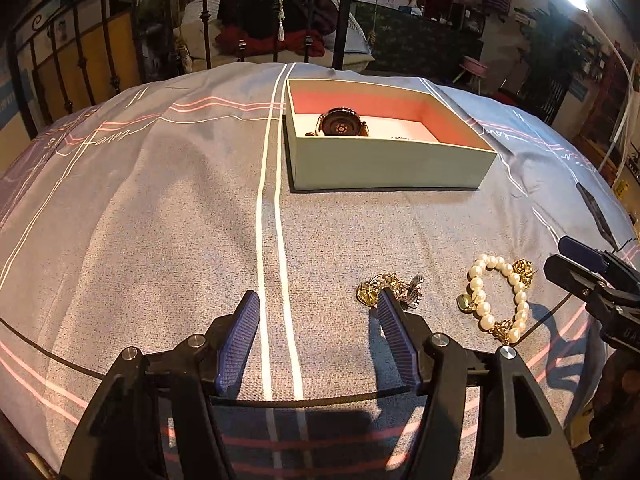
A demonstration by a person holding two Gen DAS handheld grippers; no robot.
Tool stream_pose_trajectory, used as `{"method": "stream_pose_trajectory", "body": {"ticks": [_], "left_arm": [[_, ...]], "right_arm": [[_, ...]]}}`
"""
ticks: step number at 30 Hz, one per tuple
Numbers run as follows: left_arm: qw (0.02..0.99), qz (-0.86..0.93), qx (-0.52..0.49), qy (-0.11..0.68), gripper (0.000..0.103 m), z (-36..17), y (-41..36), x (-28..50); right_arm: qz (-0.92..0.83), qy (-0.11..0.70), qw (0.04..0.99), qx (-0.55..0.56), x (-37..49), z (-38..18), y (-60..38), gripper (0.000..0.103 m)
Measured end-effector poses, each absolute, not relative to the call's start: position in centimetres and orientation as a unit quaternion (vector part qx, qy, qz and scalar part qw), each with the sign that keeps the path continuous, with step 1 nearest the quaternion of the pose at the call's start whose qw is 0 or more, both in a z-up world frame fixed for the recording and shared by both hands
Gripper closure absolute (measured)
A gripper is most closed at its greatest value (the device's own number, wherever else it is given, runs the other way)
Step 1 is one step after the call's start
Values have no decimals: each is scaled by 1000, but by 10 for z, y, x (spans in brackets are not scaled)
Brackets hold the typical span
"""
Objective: Organize jewelry
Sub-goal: 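Withdraw both open tools from the box back to the jewelry, then close the left tool on the small gold charm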
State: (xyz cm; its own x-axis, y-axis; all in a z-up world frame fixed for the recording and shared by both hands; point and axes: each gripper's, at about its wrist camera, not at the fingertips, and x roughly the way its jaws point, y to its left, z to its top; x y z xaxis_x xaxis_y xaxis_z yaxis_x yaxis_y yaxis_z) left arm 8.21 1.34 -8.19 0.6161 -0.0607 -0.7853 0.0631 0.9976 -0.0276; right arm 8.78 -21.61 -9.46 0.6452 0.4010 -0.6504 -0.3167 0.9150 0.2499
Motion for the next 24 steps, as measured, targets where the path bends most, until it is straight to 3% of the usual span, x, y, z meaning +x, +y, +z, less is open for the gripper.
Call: {"method": "stream_pose_trajectory", "body": {"ticks": [9, 18, 21, 24], "left_arm": [[898, -56, 42, 433, 45, -89, -17, 100], [900, -65, 18, 430, 49, -91, 0, 87], [902, -62, 25, 426, 57, -92, -2, 87], [904, -62, 31, 422, 83, -92, -3, 86]], "right_arm": [[204, 381, 900, 49, 88, -101, -210, 29], [209, 387, 896, 52, 89, -106, -207, 29], [209, 388, 896, 53, 89, -107, -207, 29], [206, 388, 897, 53, 87, -107, -210, 29]]}}
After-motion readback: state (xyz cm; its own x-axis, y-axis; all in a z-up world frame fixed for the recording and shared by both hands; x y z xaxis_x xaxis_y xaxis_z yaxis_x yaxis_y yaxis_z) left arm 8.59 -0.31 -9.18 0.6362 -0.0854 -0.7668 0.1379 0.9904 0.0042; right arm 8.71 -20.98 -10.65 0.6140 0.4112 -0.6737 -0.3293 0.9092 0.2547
